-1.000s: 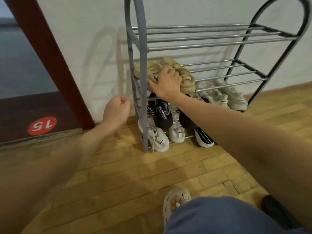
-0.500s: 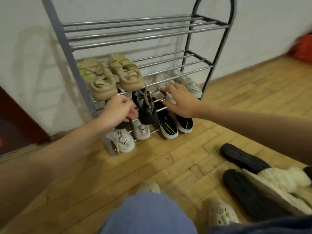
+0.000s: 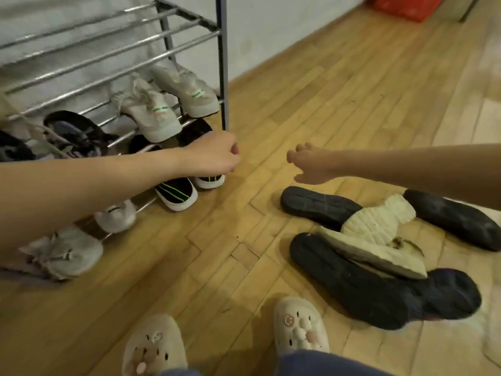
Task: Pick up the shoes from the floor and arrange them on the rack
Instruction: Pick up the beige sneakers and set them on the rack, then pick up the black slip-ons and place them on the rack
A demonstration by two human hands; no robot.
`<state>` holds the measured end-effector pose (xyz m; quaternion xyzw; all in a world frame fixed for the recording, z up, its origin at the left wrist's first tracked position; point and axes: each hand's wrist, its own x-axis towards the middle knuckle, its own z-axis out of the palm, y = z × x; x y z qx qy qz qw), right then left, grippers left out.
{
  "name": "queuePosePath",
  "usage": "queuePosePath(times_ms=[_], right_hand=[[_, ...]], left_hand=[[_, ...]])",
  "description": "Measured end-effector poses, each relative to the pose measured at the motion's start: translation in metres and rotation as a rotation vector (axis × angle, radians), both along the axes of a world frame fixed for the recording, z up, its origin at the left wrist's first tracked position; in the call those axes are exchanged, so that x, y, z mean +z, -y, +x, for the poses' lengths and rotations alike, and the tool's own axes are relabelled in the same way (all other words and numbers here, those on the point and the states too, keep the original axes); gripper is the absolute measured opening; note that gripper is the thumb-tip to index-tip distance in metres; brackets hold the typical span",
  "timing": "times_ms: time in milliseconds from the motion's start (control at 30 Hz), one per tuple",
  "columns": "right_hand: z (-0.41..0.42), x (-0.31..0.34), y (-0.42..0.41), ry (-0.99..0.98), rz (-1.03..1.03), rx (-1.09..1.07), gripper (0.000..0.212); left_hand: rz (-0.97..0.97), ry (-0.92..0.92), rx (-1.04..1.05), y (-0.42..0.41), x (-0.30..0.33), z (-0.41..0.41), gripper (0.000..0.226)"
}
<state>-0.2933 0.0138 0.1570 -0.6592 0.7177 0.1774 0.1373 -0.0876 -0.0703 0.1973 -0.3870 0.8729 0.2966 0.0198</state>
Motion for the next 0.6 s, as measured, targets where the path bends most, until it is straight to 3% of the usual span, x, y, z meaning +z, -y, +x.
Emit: queuePosePath(times_ms=[333,500,600], right_hand=[[-0.064,-0.1,-0.053,0.058,0.176,-0.144,0.044],[-0.071,-0.121,-0.035,0.102,0.113,-0.17,0.069],[-0.07,-0.135,-0.017,0.188,0.078,-0.198,0.089]], left_hand=[[0.224,0.072,-0.073,-0.043,-0.148,-0.049,0.011],[0.532,-0.024,-0.027,-0.08,-0.19,-0.062,0.063],[0.657,-0.042,0.017,-0.103,-0.215,-0.076,0.074]])
